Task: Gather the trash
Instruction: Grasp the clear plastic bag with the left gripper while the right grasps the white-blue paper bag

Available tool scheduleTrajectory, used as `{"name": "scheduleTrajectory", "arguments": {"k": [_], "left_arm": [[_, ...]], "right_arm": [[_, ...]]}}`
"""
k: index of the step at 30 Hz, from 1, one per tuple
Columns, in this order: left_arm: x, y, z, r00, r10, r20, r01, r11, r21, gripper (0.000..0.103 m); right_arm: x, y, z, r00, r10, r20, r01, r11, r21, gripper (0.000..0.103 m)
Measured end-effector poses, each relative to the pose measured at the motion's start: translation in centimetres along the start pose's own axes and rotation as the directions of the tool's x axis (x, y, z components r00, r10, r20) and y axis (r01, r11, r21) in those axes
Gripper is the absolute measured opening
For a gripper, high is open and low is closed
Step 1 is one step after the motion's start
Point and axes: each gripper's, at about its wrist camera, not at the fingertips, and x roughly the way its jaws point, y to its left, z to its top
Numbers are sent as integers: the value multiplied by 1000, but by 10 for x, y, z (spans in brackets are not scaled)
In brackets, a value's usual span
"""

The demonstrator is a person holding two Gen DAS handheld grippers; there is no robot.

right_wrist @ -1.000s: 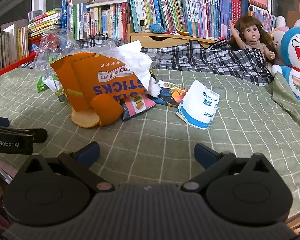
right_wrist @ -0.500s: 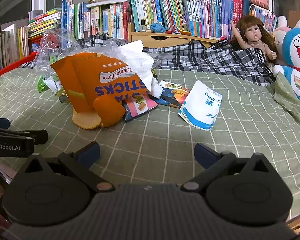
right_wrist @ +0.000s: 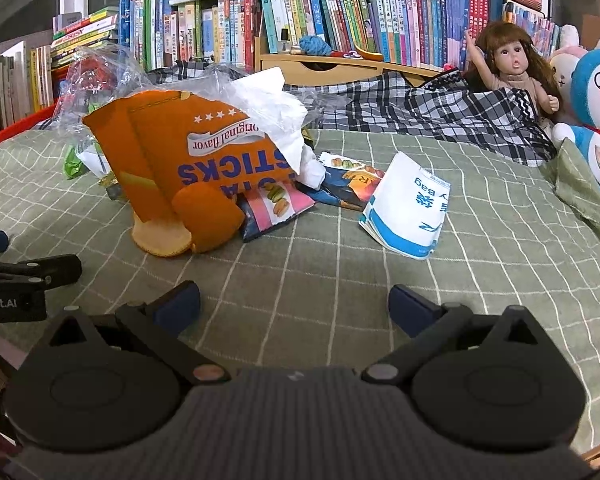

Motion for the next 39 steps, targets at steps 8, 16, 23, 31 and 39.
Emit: {"name": "scheduleTrajectory", "arguments": {"k": [8, 16, 23, 31, 39], "left_arm": [[-17, 12, 15, 995, -95, 37, 97, 992, -80, 99], [-43, 22, 40, 973, -187, 133, 206, 968, -146, 93], [-40, 35, 74, 954, -211, 215, 264, 930, -257, 99], [12, 16, 100, 964, -240, 111, 262, 921, -288, 95], [29, 9, 95, 958, -282, 56, 285, 902, -324, 43]], "right_arm": [[2, -2, 8, 999, 21, -36, -21, 1000, -1, 103], [-27, -12, 8, 987, 58, 149, -63, 998, 29, 93], [-25, -41, 26, 979, -61, 194, 41, 994, 105, 93], [25, -67, 44, 994, -80, 68, 69, 986, 154, 93], [44, -72, 41, 998, -57, 9, 54, 985, 167, 65]]}}
